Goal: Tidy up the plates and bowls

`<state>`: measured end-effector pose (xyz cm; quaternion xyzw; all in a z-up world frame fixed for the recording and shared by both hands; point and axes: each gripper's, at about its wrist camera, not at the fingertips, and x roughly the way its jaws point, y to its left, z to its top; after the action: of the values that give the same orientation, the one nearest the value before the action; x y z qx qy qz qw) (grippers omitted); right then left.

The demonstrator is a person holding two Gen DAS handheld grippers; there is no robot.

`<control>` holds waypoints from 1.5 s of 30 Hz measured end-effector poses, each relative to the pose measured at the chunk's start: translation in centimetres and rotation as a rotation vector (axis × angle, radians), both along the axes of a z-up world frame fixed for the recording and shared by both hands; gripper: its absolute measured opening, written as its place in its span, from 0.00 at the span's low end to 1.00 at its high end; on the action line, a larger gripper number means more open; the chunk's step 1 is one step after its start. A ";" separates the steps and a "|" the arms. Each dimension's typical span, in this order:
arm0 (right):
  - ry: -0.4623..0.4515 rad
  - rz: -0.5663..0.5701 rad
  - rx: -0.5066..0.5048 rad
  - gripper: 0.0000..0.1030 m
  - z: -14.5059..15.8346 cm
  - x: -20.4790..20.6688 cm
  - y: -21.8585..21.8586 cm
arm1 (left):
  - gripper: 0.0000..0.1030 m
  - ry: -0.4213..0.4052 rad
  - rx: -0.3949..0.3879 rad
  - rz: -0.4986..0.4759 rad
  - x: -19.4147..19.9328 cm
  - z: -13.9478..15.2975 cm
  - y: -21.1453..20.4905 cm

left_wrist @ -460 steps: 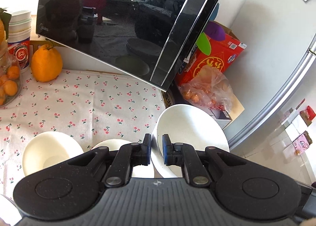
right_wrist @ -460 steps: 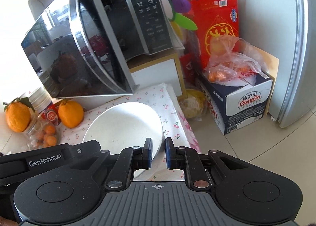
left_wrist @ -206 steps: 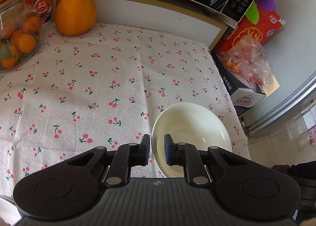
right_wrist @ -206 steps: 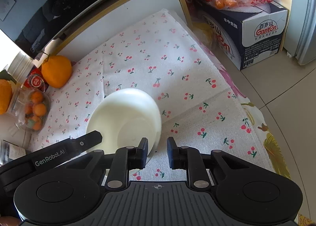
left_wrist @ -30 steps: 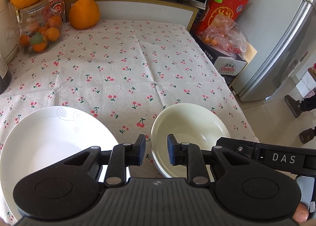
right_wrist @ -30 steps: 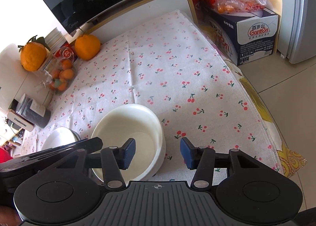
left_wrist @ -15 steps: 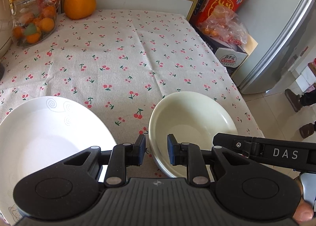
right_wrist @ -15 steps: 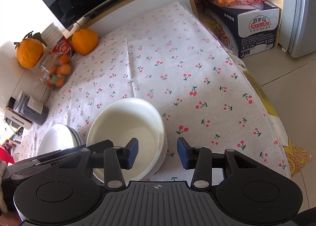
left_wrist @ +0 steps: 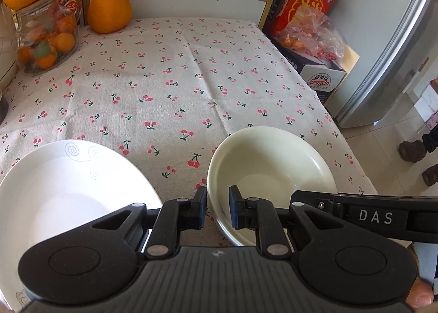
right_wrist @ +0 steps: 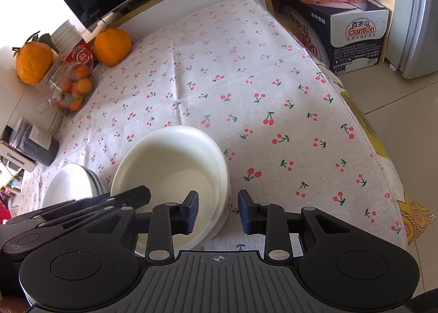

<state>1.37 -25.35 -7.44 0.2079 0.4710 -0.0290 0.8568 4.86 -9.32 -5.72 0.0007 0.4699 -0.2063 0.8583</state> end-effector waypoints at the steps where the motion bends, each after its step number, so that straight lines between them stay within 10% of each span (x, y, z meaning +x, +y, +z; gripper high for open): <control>1: 0.003 0.001 0.002 0.24 -0.1 0.1 0.0 | 0.12 0.000 0.002 -0.001 0.0 -0.1 -0.1; 45: -0.277 0.050 -0.083 0.20 5.6 -0.4 6.9 | 0.11 -0.133 -0.111 0.189 -2.1 5.0 5.8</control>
<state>0.93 -18.49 -1.83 0.1625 0.3518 0.0017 0.9218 2.73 -3.49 -0.68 -0.0775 0.3980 -0.1499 0.9018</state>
